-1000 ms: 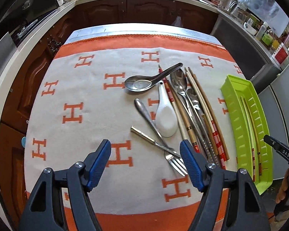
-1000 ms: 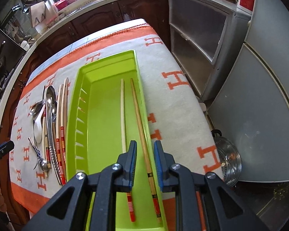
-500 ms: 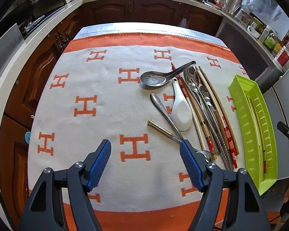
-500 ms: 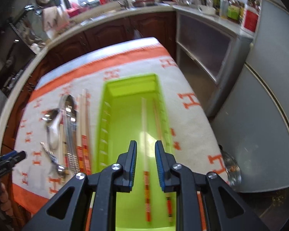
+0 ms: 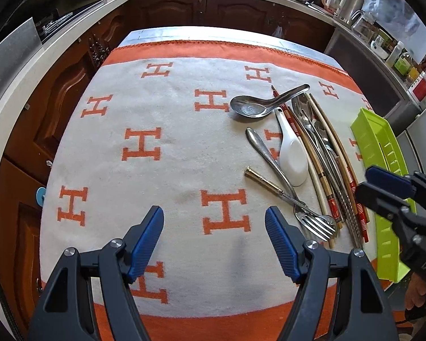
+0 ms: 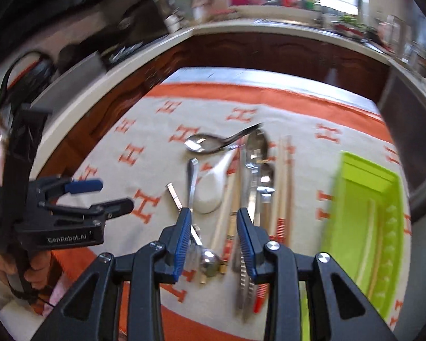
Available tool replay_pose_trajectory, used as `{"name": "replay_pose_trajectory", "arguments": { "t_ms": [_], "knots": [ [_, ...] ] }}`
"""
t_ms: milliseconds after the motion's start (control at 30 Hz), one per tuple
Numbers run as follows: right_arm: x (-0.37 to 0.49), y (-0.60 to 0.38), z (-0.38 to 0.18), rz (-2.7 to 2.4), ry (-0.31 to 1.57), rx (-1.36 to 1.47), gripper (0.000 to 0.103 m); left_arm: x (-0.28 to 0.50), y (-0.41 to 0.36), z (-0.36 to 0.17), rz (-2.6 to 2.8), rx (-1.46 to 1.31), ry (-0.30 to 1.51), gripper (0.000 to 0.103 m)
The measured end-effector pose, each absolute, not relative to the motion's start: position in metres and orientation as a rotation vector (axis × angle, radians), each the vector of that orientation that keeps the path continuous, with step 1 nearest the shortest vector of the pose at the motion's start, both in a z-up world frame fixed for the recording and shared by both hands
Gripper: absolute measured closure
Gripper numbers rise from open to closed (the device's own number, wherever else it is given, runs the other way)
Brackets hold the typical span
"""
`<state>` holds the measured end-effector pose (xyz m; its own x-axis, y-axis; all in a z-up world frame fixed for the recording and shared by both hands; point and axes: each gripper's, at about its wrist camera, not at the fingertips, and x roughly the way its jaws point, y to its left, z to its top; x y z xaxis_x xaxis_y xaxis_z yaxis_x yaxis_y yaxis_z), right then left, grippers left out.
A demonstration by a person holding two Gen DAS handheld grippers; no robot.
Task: Organize utensils
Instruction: 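Grasp the gold-handled fork with the right gripper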
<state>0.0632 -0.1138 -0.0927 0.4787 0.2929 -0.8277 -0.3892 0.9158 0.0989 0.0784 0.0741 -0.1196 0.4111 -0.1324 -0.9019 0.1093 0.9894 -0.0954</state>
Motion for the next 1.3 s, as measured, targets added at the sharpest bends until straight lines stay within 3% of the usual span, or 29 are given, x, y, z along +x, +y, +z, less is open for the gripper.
{"name": "replay_pose_trajectory", "arguments": {
  "t_ms": [100, 200, 500, 833, 1300],
  "knots": [
    [0.071, -0.092, -0.112, 0.488, 1.038, -0.165, 0.073, 0.079, 0.082, -0.126, -0.143, -0.035, 1.143, 0.031],
    [0.079, -0.079, -0.126, 0.526, 1.073, -0.217, 0.086, 0.082, 0.089, -0.132, -0.136, -0.051, 1.154, 0.031],
    [0.093, -0.052, -0.147, 0.575, 1.116, -0.347, 0.086, 0.086, 0.102, -0.144, -0.137, -0.087, 1.167, 0.031],
    [0.09, -0.036, -0.156, 0.572, 1.093, -0.471, 0.096, 0.086, 0.104, -0.146, -0.15, -0.098, 1.174, 0.031],
    [0.081, -0.093, -0.112, 0.556, 1.086, -0.076, 0.097, 0.082, 0.082, -0.136, -0.193, -0.072, 1.178, 0.031]
  ]
}}
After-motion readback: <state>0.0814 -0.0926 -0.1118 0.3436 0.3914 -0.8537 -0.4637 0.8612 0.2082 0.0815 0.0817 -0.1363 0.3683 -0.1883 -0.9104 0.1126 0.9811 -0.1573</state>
